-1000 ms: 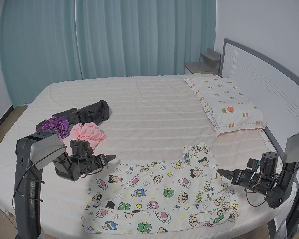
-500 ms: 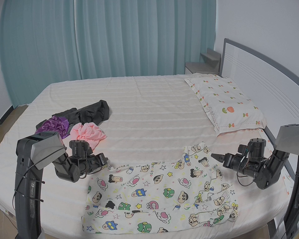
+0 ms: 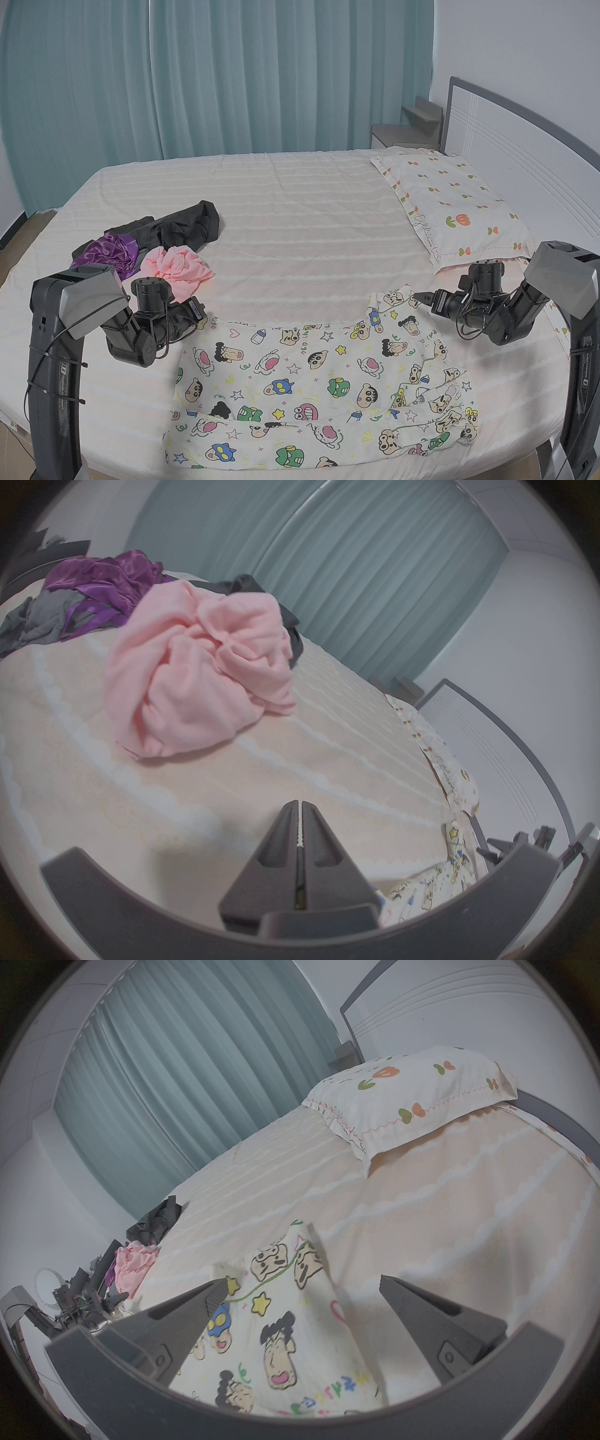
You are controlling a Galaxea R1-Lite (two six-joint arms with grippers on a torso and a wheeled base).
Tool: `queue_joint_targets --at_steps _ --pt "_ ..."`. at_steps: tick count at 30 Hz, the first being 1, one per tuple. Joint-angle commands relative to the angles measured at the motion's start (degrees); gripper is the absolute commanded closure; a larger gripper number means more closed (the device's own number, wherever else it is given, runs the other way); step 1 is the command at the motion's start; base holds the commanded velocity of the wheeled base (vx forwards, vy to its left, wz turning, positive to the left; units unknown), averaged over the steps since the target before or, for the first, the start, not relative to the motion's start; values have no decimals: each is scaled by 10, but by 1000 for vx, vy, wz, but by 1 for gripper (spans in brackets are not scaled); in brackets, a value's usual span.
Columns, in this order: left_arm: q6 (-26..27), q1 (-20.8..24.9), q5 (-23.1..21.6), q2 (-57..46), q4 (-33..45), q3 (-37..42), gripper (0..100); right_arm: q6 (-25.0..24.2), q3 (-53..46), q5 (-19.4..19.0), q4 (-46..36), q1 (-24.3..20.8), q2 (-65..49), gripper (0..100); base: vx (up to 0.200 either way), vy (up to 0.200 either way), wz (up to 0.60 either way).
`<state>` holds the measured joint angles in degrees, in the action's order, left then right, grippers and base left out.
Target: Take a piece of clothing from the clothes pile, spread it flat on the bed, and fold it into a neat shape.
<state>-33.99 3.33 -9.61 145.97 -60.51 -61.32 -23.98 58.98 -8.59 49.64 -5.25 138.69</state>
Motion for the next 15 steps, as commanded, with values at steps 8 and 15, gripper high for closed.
queue_joint_targets --at_steps 8,15 --pt "-13 -16 12 6 0 -14 100 16 61 4 -36 0 40 0 0 0 0" --pt "-11 -15 2 5 -1 1 100 23 77 15 -51 -12 49 0 0 0 0"
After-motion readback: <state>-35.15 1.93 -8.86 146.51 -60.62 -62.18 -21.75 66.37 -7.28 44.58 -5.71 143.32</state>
